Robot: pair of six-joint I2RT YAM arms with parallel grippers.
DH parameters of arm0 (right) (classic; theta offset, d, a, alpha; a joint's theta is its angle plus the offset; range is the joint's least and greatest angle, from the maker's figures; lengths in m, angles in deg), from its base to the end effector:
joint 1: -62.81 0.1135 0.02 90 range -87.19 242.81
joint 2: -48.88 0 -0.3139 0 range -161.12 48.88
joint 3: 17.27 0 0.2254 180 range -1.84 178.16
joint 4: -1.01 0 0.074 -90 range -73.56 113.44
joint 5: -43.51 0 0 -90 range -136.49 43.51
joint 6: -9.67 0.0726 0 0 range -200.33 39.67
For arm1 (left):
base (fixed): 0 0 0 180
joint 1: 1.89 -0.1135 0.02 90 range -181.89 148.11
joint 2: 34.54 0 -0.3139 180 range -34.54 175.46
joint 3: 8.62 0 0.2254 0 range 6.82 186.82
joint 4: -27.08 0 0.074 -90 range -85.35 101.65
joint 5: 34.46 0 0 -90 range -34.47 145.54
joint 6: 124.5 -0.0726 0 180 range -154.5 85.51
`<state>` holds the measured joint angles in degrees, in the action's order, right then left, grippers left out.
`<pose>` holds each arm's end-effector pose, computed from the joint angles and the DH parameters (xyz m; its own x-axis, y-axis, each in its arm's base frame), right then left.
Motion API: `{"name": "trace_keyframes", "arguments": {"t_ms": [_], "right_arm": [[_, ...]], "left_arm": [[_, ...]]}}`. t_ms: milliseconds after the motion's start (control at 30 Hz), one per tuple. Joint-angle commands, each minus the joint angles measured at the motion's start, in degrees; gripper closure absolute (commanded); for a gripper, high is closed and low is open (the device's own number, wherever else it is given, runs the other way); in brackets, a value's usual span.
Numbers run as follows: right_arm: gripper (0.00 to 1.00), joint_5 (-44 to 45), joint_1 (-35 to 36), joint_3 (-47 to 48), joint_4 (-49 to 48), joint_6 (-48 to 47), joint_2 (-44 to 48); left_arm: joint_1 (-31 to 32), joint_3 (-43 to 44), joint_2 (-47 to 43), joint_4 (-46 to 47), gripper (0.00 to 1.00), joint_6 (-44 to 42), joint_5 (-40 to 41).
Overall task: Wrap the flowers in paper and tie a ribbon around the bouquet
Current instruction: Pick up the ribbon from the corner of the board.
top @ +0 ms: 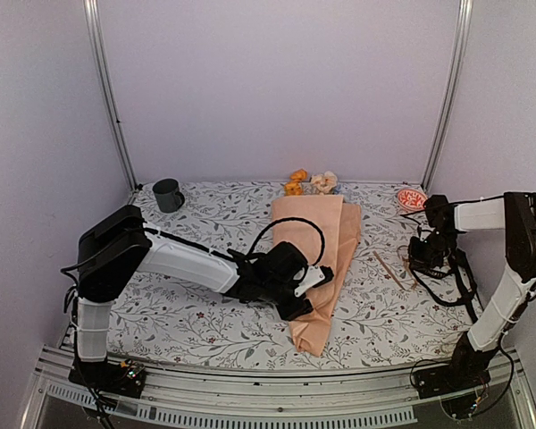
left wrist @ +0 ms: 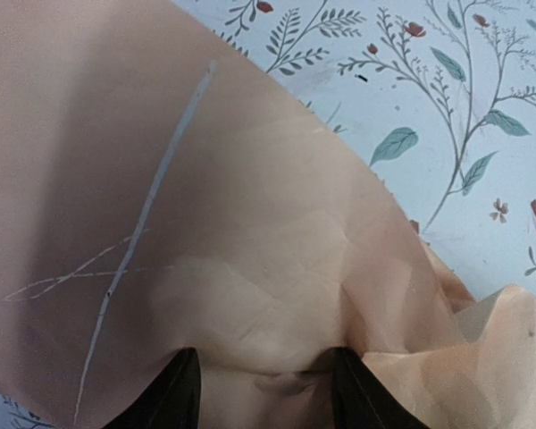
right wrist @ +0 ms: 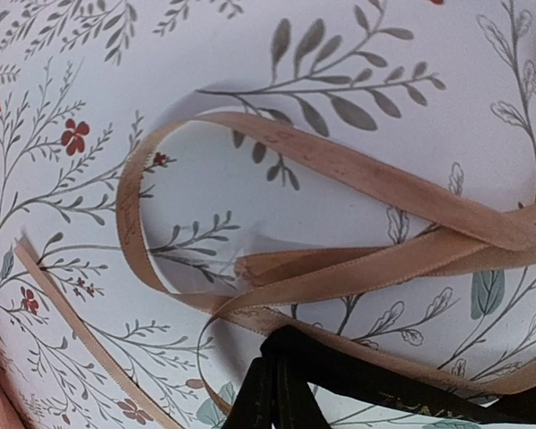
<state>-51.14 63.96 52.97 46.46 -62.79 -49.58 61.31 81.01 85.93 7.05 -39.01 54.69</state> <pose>0.3058 0.0120 0.1769 -0.9278 0.2818 -0.2447 0.2484 0.9555 0.1589 0.2088 -0.4157 0.1548 -0.2782 0.7250 -0.6300 0.9214 0.3867 0.0382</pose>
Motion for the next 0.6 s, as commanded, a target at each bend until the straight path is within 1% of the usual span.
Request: {"name": "trace_keyframes", "arguments": {"t_ms": [0, 100, 200, 267, 333, 400, 467, 533, 567], "right_arm": [[0.99, 3.71, 0.18, 0.82, 2.33, -0.94, -0.88], [0.99, 6.61, 0.04, 1.69, 3.33, -1.42, 1.18], [0.99, 13.04, -1.49, 4.82, 5.82, -2.06, 6.37], [0.99, 15.37, -4.66, 8.52, 7.74, -2.94, 11.57], [0.99, 14.94, -8.97, 13.47, 8.53, -3.73, 18.9], [1.0, 12.61, -10.44, 21.19, 7.83, -5.3, 24.89], [1.0, 6.86, -10.42, 29.77, 5.95, -8.21, 29.24], [1.0, -4.07, -10.41, 37.17, 2.58, -10.8, 32.9], [1.0, -12.36, -10.45, 39.44, -0.34, -11.47, 34.62]], "left_arm": [[0.82, -2.21, 2.23, -5.33, 0.49, -0.67, -2.59], [0.84, -2.17, 2.23, -5.41, 0.49, -0.72, -2.55], [0.72, -2.12, 2.27, -5.55, 0.49, -0.82, -2.33], [0.77, -2.12, 2.4, -5.64, 0.49, -0.85, -2.39], [0.76, -2.08, 2.57, -5.75, 0.49, -0.92, -2.48], [0.77, -2.08, 2.67, -5.77, 0.49, -0.97, -2.6], [0.73, -1.96, 2.82, -5.8, 0.49, -1.1, -2.67], [0.73, -1.73, 2.85, -5.77, 0.49, -1.09, -2.6], [0.7, -1.65, 2.89, -5.73, 0.49, -1.16, -2.6]]}}
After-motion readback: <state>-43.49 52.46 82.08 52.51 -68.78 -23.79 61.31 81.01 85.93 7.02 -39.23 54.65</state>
